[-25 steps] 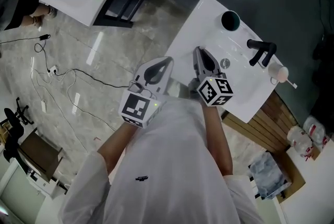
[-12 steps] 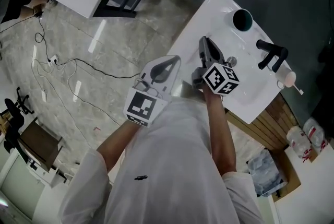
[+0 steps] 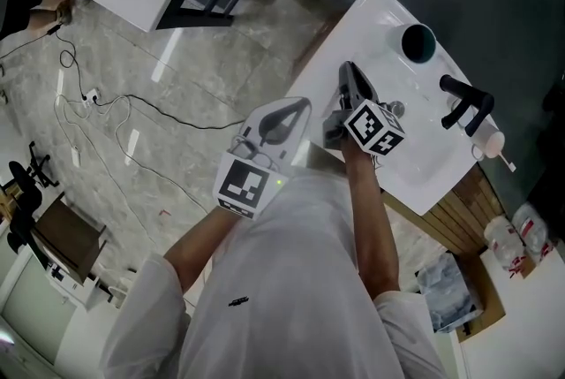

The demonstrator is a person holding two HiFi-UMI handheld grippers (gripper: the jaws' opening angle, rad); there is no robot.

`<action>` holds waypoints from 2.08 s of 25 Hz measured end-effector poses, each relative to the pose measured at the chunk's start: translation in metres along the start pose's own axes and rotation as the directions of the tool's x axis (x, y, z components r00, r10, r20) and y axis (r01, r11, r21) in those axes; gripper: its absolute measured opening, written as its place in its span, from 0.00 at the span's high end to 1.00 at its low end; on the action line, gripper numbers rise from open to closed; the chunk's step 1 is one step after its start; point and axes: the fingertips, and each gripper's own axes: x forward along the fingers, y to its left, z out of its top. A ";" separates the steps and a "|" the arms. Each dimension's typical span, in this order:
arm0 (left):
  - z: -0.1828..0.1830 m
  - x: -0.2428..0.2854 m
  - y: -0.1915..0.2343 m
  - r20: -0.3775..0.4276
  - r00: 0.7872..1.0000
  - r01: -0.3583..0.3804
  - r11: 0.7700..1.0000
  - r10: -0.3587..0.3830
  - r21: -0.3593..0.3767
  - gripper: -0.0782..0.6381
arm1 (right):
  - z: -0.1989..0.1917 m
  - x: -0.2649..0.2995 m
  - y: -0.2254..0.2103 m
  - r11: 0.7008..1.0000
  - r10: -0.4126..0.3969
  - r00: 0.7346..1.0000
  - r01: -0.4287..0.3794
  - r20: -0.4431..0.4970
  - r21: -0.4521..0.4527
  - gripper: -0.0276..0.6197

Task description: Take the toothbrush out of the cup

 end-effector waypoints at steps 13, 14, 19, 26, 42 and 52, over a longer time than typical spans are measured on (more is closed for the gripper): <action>-0.001 0.008 0.004 -0.017 1.000 -0.004 1.000 0.004 -0.015 0.89 | -0.004 0.012 -0.015 0.993 -0.099 0.995 0.098 0.006 0.073 0.94; -0.001 0.009 0.004 -0.018 1.000 -0.005 1.000 0.005 -0.015 0.89 | -0.004 0.013 -0.016 0.991 -0.106 0.994 0.105 0.007 0.084 0.94; 0.000 0.009 0.007 -0.017 1.000 -0.010 1.000 0.009 -0.017 0.89 | -0.002 0.014 -0.020 0.984 -0.142 0.990 0.139 0.022 0.107 0.94; 0.003 0.014 0.009 -0.024 1.000 -0.007 1.000 0.006 -0.011 0.89 | -0.002 0.017 -0.018 0.986 -0.150 0.989 0.149 0.002 0.073 0.94; 0.013 0.015 0.002 -0.007 1.000 0.022 1.000 -0.022 0.017 0.89 | 0.015 0.003 0.002 0.995 -0.099 0.994 0.098 0.046 0.023 0.94; 0.032 0.012 -0.017 0.019 0.996 0.089 0.994 -0.090 0.070 0.89 | 0.049 -0.054 0.041 0.977 -0.034 0.988 0.064 0.148 -0.204 0.94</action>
